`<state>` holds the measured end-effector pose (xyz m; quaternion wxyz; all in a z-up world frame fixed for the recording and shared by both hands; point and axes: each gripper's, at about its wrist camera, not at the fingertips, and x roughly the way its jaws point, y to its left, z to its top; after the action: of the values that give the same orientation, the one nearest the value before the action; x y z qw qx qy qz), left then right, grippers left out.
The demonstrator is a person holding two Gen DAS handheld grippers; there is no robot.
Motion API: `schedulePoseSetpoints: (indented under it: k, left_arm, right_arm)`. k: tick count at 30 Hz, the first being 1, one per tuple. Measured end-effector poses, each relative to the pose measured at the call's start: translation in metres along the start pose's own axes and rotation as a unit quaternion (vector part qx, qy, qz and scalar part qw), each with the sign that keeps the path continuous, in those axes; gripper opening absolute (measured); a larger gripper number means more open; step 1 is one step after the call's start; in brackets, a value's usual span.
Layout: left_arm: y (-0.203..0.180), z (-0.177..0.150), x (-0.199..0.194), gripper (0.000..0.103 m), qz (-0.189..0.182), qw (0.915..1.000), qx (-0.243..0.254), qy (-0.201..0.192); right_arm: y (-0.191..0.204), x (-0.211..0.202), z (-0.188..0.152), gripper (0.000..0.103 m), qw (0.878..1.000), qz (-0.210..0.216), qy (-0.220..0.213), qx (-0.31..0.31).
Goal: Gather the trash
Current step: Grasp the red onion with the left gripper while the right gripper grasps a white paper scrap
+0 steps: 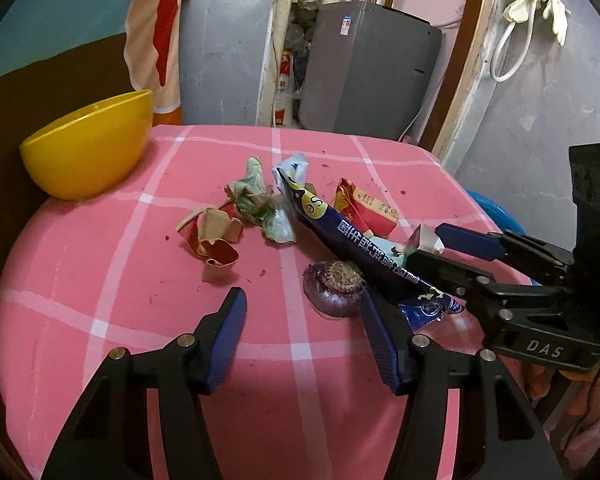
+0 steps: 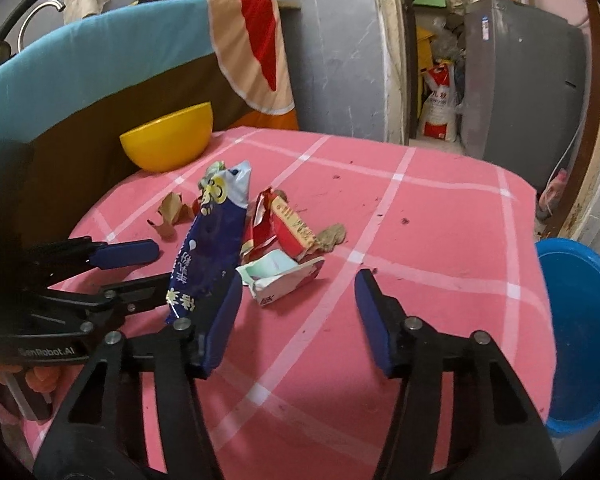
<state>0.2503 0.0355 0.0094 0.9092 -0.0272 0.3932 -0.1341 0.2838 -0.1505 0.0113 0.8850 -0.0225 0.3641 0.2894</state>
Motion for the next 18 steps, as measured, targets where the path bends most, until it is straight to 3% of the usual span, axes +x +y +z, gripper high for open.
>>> schedulePoseSetpoints:
  k: [8,18]
  left_arm:
    - [0.000,0.004,0.004,0.053,-0.006,0.9999,0.007,0.007]
    - [-0.007,0.010,0.015,0.045,-0.005,0.9997,0.017,0.014]
  right_arm:
    - [-0.001,0.013,0.004,0.066,1.000,0.019,0.020,0.001]
    - [-0.005,0.013,0.005,0.029,0.999,0.028,0.018,0.013]
